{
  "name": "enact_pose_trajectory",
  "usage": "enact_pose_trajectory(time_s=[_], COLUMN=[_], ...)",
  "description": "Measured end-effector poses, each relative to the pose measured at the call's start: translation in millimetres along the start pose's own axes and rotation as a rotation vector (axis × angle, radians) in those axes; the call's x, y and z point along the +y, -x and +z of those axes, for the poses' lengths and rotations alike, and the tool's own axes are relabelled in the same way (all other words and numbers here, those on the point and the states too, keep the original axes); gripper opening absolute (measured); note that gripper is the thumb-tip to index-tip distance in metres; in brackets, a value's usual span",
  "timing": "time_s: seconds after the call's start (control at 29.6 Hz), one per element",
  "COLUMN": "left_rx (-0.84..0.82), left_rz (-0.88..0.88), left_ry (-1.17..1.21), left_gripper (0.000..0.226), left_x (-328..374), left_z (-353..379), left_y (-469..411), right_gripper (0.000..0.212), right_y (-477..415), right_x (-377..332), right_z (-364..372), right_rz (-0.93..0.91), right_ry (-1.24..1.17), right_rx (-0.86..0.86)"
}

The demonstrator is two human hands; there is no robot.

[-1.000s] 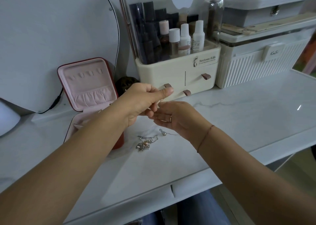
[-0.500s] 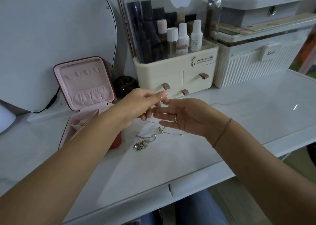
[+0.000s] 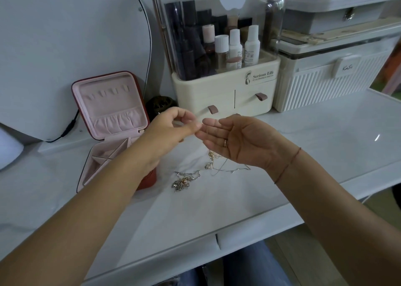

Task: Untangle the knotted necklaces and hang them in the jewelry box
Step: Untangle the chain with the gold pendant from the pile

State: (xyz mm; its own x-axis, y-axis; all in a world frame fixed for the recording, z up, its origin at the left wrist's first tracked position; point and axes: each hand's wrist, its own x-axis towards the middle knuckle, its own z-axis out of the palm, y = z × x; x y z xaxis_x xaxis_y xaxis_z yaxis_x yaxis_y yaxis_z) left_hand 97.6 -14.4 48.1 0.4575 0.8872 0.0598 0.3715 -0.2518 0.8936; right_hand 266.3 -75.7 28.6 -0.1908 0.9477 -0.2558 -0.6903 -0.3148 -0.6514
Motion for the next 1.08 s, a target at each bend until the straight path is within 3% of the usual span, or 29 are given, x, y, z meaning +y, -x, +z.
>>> enact_pose_trajectory(time_s=[0.14,0.24,0.37,0.61,0.88,1.08], left_rx=[-0.148,-0.250,-0.164,-0.011,0.045,0.113], left_rz=[-0.119,-0.186,-0.210,-0.013,0.033,0.045], left_ry=[0.152,0.287,0.351,0.189,0.125,0.100], left_gripper=[0.029,0.033,0.029,0.003,0.006,0.008], left_x=[-9.5,-10.4,-12.1,-14.8,-17.4,-19.8], left_z=[0.9,7.2,12.1,8.6,7.6,-2.4], left_y=[-3.0,-3.7,-7.1,-7.2,-7.9,-7.9], right_gripper=[0.047,0.040,0.024,0.029,0.023,0.039], right_y=[3.6,4.9,8.5,16.1,26.9,40.8], right_x=[-1.9,-2.9,-4.1,-8.9,-22.0,-42.1], right_z=[4.1,6.1,6.3,-2.5,-14.9,-36.5], right_rz=[0.022,0.034,0.010,0.012,-0.052,-0.143], right_ry=[0.125,0.179,0.234,0.206,0.207,0.247], right_rx=[-0.040,-0.058,-0.058,0.004,0.032,0.136])
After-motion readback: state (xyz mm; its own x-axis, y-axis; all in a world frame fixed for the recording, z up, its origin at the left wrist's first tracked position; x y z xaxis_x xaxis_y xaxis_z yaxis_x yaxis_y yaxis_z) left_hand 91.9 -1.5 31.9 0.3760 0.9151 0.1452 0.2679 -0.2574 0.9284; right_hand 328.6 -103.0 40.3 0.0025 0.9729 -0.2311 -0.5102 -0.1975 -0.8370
